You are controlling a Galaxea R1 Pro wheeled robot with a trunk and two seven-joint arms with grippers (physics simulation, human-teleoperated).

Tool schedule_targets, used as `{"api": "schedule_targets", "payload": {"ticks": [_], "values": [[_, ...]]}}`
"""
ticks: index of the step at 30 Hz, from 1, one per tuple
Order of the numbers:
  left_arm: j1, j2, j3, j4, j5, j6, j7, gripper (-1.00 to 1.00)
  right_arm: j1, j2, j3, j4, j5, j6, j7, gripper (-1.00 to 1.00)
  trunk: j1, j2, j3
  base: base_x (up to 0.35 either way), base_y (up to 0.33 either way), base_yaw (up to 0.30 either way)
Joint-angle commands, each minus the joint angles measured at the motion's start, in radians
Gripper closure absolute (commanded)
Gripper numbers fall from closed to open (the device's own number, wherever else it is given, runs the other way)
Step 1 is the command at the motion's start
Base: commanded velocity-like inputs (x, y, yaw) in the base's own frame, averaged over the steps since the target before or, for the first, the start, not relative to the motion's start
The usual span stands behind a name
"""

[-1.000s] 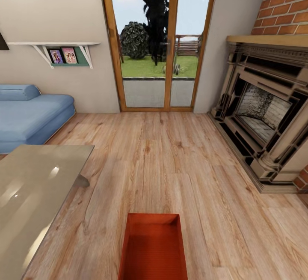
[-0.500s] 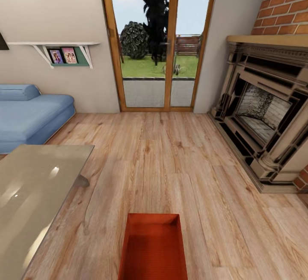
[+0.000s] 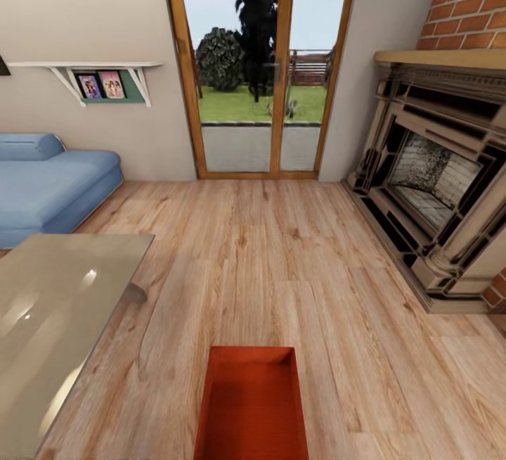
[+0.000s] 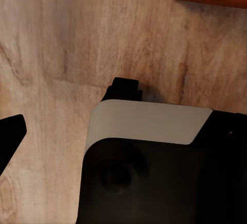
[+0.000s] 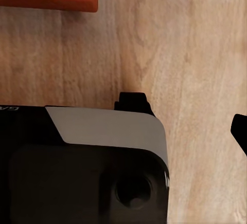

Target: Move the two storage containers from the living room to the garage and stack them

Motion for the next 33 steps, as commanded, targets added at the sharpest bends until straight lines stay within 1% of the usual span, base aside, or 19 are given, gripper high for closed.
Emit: {"api": "schedule_targets", "payload": {"ticks": [1, 33], "values": [[0.000, 0.000, -0.001, 0.000, 0.009, 0.002, 0.002, -1.00, -0.001, 0.001, 0.008, 0.003, -0.008, -0.005, -0.001, -1.00, 0.000, 0.000, -0.002, 0.000, 0.000, 0.000], [0.000, 0.000, -0.004, -0.002, 0.005, 0.001, 0.002, -1.00, -0.001, 0.001, 0.009, 0.003, -0.008, -0.002, 0.000, -1.00, 0.000, 0.000, -0.054, 0.000, 0.000, 0.000]]}}
